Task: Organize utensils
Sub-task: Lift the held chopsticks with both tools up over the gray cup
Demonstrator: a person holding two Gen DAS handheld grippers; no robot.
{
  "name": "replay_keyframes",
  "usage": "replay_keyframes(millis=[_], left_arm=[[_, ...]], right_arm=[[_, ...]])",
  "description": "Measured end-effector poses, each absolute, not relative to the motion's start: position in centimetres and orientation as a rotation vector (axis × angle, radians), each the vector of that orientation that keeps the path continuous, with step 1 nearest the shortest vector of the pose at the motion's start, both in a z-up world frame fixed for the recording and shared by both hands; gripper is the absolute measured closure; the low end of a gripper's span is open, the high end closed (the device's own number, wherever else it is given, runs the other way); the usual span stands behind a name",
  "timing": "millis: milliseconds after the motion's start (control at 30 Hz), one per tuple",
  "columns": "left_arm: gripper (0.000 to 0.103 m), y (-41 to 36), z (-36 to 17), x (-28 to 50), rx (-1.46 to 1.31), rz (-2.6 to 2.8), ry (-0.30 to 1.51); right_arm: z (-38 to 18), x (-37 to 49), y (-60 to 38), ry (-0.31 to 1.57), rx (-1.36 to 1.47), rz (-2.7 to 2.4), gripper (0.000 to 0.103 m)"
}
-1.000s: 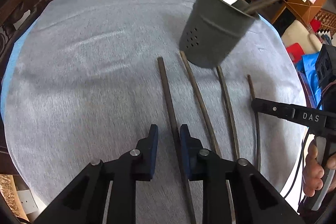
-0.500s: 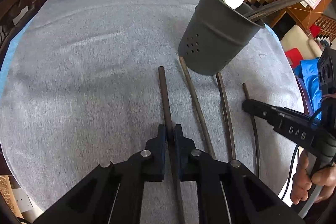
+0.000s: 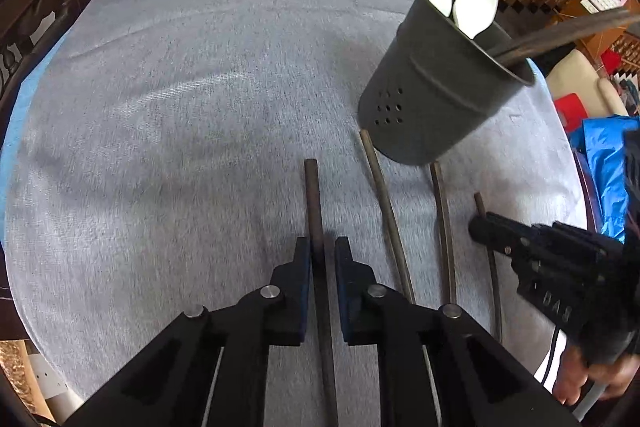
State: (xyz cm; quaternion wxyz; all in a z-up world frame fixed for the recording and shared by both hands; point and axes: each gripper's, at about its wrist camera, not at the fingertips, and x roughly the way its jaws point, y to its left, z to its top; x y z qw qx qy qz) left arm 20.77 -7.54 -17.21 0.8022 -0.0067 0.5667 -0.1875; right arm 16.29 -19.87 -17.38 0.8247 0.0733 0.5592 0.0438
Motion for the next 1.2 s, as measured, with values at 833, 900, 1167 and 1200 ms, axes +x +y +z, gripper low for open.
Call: replay_keyframes(millis=[833, 900, 1167, 1200], left_arm=[[0.096, -5.1, -5.9, 13.1, -0.080, -0.401, 0.818], [0.096, -4.9, -5.0, 12.5, -0.091, -0.394, 0.785], [0.096, -4.3, -2.6, 11.0, -0.119, -0.373, 0.663], [0.096, -4.3, -2.4, 10.9, -0.122, -0.372, 0.652]], right_arm=[[-7.0, 8.3, -22.2, 0.746, 0.306, 0.221, 0.097], [-6.0, 7.8, -22.0, 0.706, 0.304, 0.216, 0.097], [-2.6, 5.3, -21.9, 0.521, 0.336, 0.193, 0.097], [-2.4, 5.1, -21.9, 0.501, 0.337, 0.191, 0.097]])
